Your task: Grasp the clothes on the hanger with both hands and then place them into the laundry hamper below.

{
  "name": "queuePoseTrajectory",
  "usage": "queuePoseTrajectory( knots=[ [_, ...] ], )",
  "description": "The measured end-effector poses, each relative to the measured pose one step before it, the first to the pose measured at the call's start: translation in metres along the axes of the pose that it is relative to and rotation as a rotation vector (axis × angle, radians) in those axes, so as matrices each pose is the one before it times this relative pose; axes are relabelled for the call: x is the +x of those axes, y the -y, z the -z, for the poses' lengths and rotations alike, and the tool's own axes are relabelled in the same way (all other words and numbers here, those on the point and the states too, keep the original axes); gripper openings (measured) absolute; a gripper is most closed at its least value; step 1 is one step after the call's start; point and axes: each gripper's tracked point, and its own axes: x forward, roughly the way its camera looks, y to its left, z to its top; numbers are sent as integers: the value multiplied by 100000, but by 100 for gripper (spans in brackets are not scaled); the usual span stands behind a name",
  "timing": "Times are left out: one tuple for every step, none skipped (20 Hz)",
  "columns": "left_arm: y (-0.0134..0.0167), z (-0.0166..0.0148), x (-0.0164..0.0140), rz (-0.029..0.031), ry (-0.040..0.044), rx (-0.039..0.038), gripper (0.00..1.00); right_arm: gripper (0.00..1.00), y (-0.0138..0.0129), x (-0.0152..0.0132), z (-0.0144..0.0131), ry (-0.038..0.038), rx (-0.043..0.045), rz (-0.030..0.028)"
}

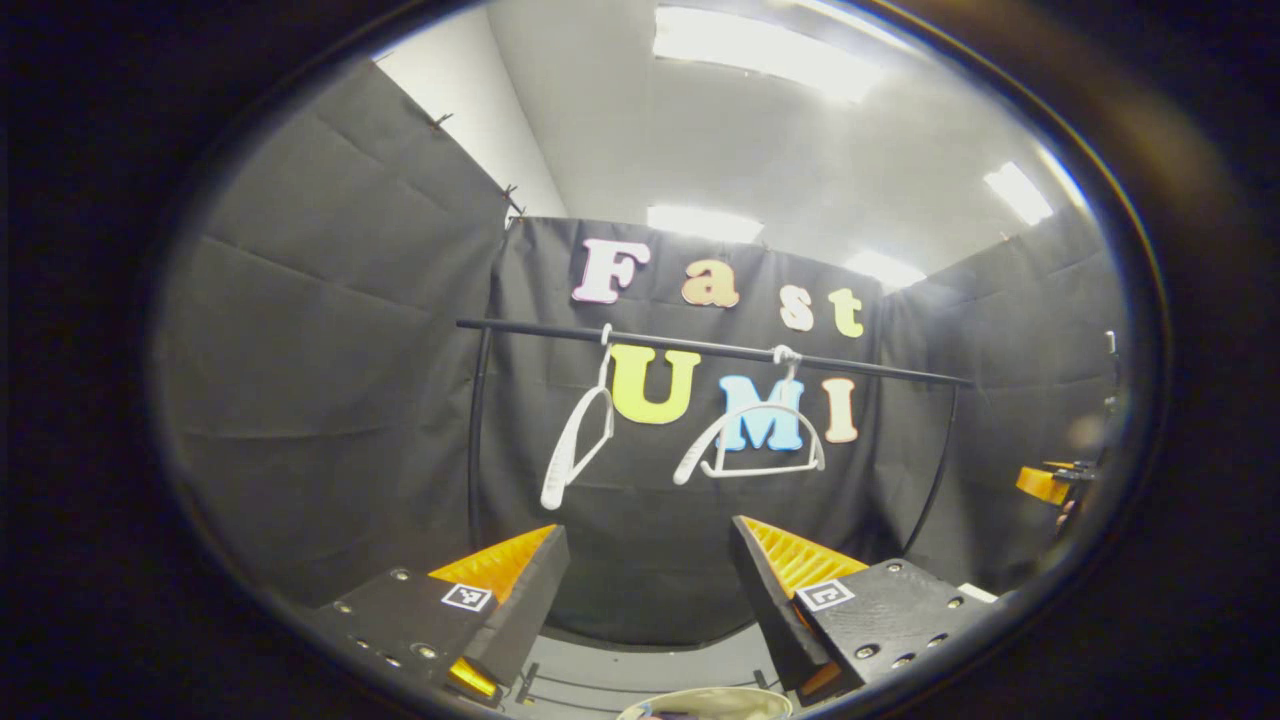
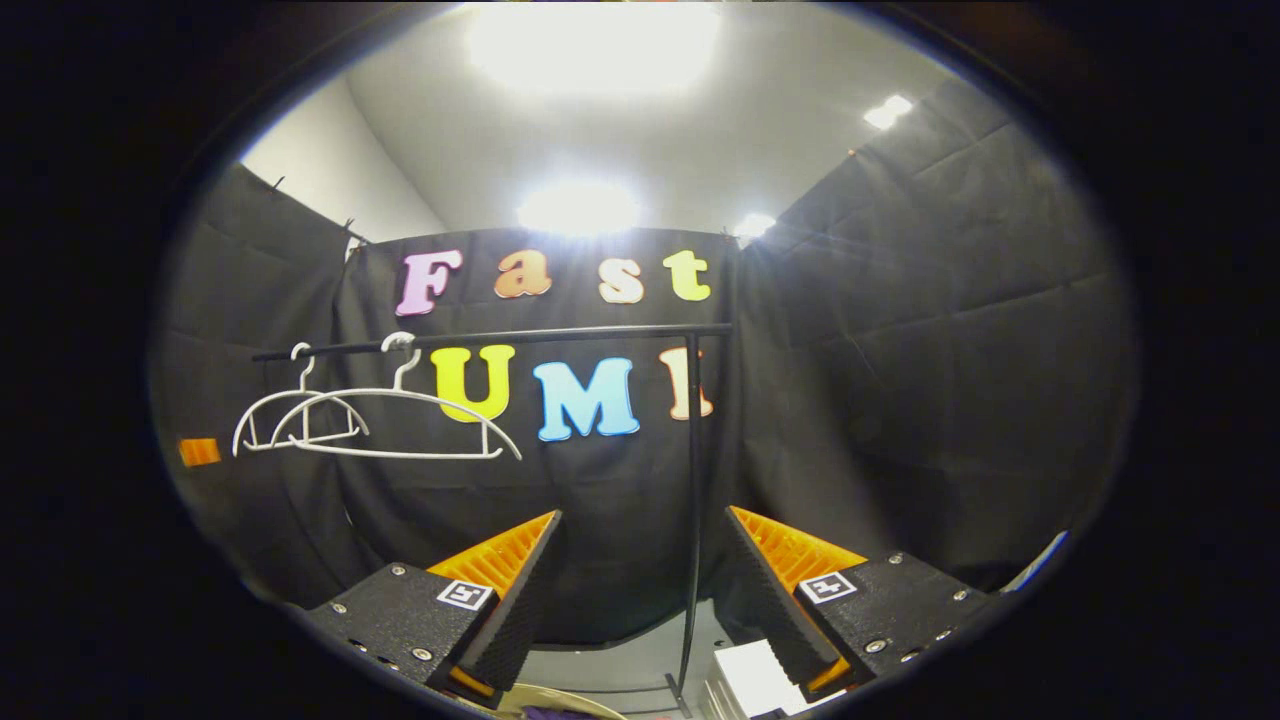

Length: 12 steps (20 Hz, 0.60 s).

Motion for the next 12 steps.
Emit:
queuePoseTrajectory(
  knots=[
    [200, 91, -8, 692, -553, 291, 97, 91, -520, 138, -61, 277, -4533, -3103],
    [214, -200, -89, 633, 233, -117, 97, 92, -241, 90, -247, -82, -3256, -1193],
    [18, -404, -253, 317, 979, -255, 97, 92, -131, 182, -273, 878, -1928, -978],
    [117, -320, -65, 212, 729, -376, 97, 92, -348, -6, -386, 779, -209, -426],
    [95, -52, -128, 375, 483, -385, 97, 95, -98, -17, -213, 316, 1522, 405],
    [210, -48, 2, 353, 465, 3, 93, 96, -309, -11, -206, 334, 2763, 363],
    [86, -84, -27, -111, 737, 390, 89, 96, -129, 35, -72, -298, 2566, 760],
    [123, -225, 18, 299, 762, 605, 89, 96, 143, 119, 199, -891, 1589, 1177],
    [249, 33, 3, 763, 244, 583, 89, 96, 347, 54, 119, -1122, 1094, 1488],
    [323, -94, 150, 757, 316, 518, 93, 96, 248, 151, 100, -1190, 1262, 1455],
    [432, 0, 6, 845, 290, 258, 97, 95, 207, 31, -155, -666, 1254, 628],
    [654, 138, 109, 1190, -195, -127, 97, 95, 131, 19, -264, -181, 1069, 457]
  ],
)
